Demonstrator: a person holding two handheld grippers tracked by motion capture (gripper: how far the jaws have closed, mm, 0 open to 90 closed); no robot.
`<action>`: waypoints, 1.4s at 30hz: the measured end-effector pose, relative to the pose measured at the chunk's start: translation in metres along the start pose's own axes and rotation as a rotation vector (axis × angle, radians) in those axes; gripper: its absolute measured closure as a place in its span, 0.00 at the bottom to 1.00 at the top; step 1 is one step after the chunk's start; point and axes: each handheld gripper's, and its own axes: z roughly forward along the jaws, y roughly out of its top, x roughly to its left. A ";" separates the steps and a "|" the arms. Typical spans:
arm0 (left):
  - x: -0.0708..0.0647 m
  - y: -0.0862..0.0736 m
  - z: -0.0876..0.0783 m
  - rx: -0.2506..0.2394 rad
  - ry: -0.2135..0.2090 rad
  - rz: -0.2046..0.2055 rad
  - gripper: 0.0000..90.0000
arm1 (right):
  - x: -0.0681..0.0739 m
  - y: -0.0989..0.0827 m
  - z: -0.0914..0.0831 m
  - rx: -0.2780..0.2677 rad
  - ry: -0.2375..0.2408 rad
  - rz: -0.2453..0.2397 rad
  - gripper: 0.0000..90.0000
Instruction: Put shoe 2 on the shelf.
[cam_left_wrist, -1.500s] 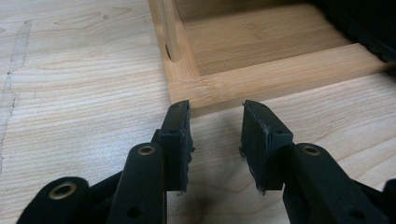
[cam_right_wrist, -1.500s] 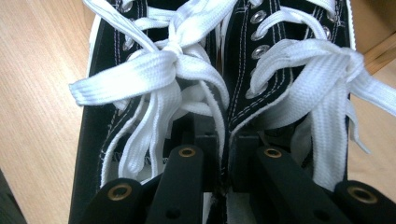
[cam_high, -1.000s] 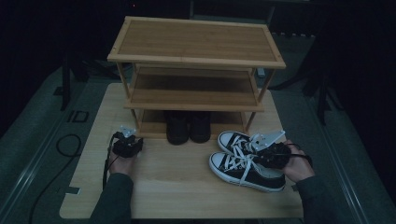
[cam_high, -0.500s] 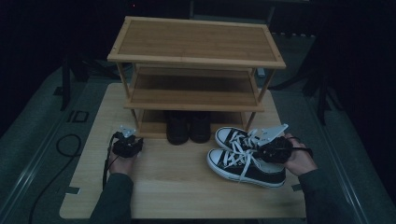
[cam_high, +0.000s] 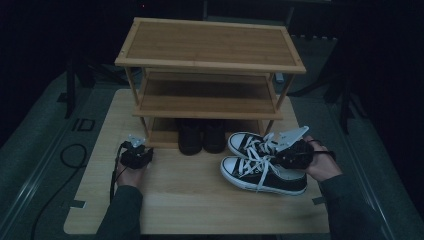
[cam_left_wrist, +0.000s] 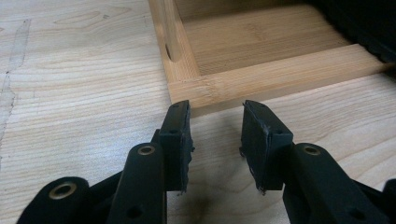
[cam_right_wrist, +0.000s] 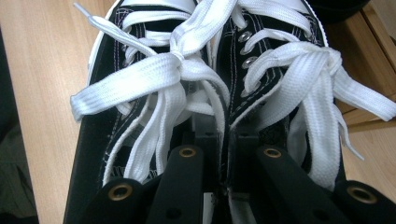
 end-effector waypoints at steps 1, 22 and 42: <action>0.000 0.000 0.000 0.000 0.000 -0.001 0.70 | -0.001 0.001 0.000 -0.001 0.004 -0.005 0.95; 0.000 0.000 0.000 0.002 -0.003 -0.003 0.70 | -0.010 0.019 -0.008 -0.017 0.085 -0.071 0.95; 0.001 0.000 0.000 0.003 -0.007 -0.010 0.70 | -0.013 0.042 -0.007 -0.057 0.140 -0.123 0.95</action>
